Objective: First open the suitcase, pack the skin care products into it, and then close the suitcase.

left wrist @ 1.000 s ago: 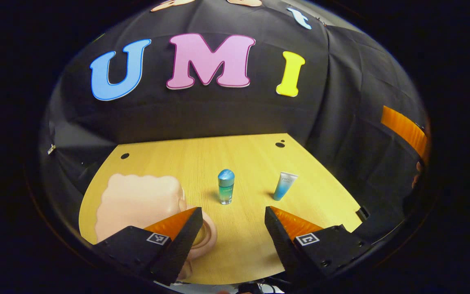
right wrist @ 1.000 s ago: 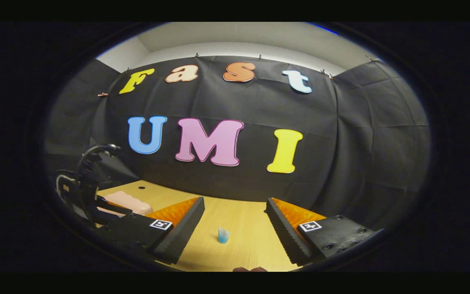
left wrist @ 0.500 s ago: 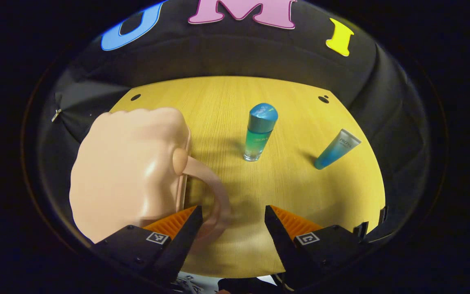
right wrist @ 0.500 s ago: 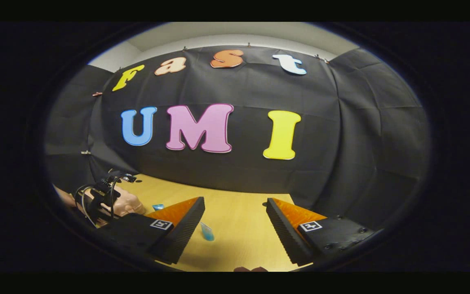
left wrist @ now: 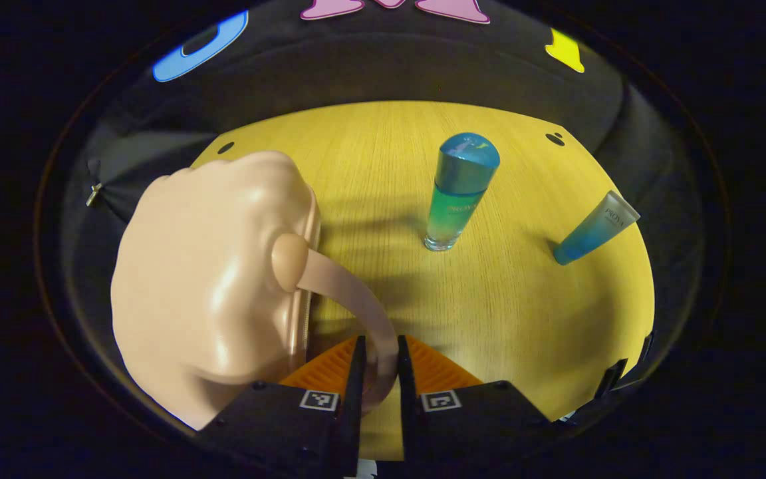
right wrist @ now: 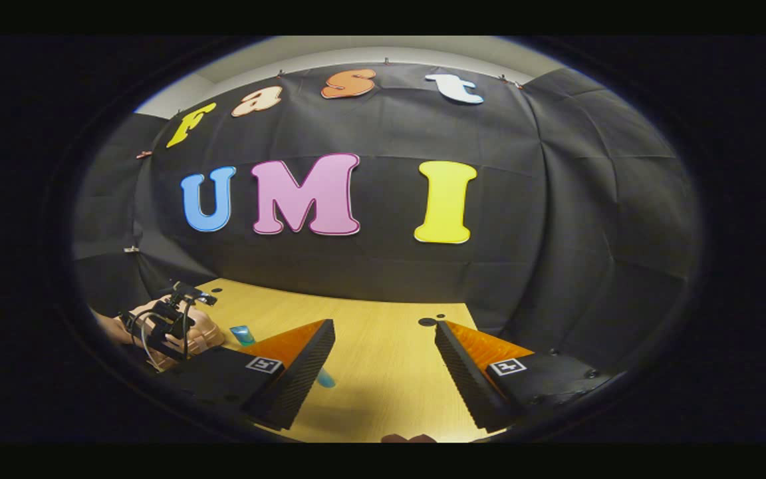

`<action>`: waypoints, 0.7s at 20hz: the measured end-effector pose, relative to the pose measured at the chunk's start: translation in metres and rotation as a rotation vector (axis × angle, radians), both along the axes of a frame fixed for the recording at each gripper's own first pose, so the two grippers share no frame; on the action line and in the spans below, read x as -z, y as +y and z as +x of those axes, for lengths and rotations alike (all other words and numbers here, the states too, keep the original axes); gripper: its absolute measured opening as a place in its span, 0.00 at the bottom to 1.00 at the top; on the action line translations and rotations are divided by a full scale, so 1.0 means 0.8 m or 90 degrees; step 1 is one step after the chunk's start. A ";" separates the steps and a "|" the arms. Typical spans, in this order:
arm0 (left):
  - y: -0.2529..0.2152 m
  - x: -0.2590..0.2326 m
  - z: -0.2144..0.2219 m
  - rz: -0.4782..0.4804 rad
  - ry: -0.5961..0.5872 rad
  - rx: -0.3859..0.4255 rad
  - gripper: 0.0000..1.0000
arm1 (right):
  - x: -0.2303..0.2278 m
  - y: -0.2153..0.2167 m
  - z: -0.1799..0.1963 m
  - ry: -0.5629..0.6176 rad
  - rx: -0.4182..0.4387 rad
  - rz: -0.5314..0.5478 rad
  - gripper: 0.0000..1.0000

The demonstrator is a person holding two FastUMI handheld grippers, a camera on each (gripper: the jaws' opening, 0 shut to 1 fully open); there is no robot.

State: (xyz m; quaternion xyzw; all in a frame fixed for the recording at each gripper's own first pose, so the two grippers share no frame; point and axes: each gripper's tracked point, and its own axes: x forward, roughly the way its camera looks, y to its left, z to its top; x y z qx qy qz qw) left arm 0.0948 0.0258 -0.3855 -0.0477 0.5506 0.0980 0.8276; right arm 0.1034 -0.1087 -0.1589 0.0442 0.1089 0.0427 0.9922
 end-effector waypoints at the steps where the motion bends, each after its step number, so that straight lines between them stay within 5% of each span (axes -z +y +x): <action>1: 0.000 -0.001 0.002 0.003 0.000 0.012 0.18 | 0.003 -0.001 0.000 0.005 0.001 -0.001 0.96; 7: -0.003 -0.060 0.010 -0.029 -0.013 0.053 0.12 | 0.022 -0.003 0.000 0.022 0.010 -0.007 0.96; 14: 0.090 -0.252 0.001 -0.066 -0.152 0.020 0.11 | -0.011 0.062 0.027 0.007 0.010 0.027 0.96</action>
